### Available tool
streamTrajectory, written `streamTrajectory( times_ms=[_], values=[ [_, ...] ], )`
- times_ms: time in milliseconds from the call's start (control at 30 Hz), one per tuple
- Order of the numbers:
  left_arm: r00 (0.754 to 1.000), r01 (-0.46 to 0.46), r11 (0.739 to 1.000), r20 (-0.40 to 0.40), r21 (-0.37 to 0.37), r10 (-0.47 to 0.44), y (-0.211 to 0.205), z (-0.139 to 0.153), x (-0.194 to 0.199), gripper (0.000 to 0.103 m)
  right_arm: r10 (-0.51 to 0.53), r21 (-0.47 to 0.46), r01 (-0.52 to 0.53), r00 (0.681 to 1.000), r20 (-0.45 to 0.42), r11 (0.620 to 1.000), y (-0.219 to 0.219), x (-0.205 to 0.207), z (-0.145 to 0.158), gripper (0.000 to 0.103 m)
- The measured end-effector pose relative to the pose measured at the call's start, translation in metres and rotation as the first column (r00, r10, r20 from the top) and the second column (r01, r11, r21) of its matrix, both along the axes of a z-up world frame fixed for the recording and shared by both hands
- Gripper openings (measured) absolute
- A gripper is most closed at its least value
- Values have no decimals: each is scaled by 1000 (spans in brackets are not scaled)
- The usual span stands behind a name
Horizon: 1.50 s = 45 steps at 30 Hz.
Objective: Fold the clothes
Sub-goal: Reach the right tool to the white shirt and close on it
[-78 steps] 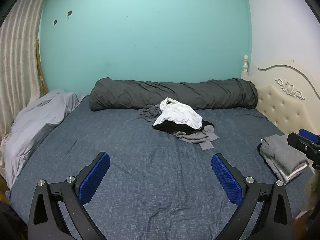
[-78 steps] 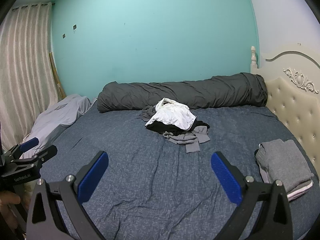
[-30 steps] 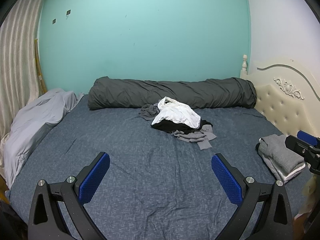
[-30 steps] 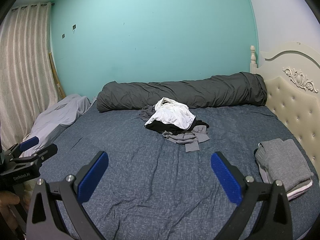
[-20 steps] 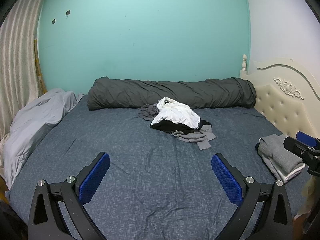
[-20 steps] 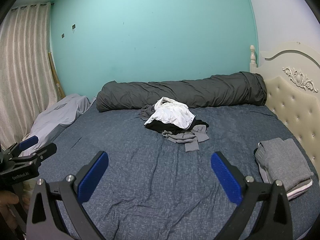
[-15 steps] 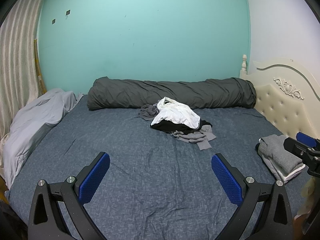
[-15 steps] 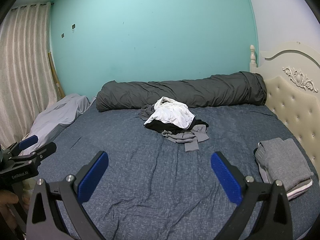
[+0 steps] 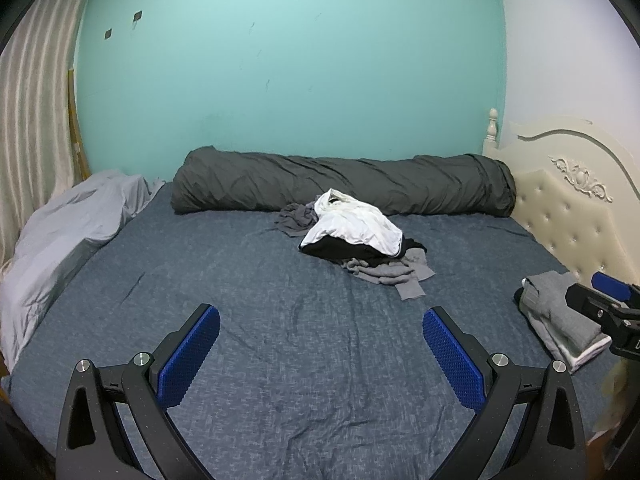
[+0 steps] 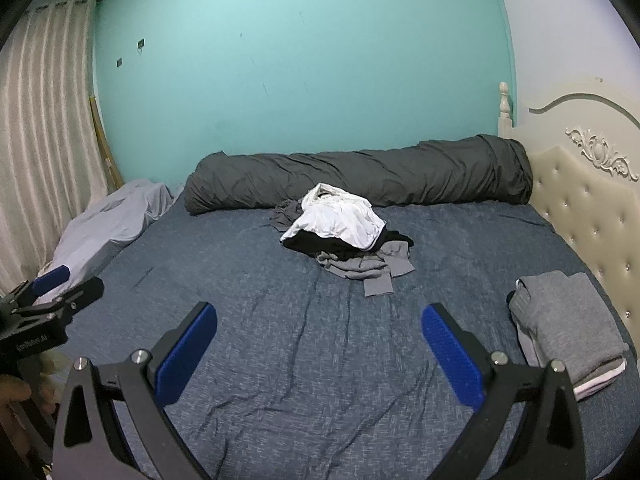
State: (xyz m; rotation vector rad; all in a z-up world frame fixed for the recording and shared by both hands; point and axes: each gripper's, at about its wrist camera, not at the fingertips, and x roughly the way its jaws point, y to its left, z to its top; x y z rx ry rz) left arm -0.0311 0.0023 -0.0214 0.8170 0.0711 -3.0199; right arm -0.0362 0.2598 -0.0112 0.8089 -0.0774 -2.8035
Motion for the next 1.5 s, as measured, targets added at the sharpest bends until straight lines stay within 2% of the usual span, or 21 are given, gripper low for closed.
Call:
streamTrajectory(
  times_ms=[333, 667, 800, 967, 1100, 1267, 1500],
  values=[
    [997, 5, 997, 74, 75, -10, -13, -74, -66, 103, 13, -51, -6, 992, 128, 999, 12, -81, -69, 103],
    [991, -42, 985, 135, 167, 19, -30, -168, -143, 103, 12, -56, -3, 987, 161, 998, 12, -194, -140, 103],
    [988, -55, 979, 153, 194, 25, -35, -196, -169, 103, 5, -30, 0, 987, 164, 1000, 14, -244, -164, 103],
    [983, -75, 970, 178, 233, 33, -43, -227, -197, 103, -5, -1, 5, 982, 189, 1000, 12, -303, -193, 103],
    [981, -87, 965, 191, 249, 39, -50, -248, -217, 103, -17, -22, 24, 962, 272, 999, 15, -352, -219, 102],
    [978, -112, 955, 202, 276, 56, -60, -270, -234, 103, -26, -1, 27, 966, 259, 1000, 13, -400, -239, 98],
    [975, -97, 964, 217, 246, 43, -59, -291, -251, 103, -51, 4, 52, 965, 259, 999, 12, -467, -261, 93]
  ],
)
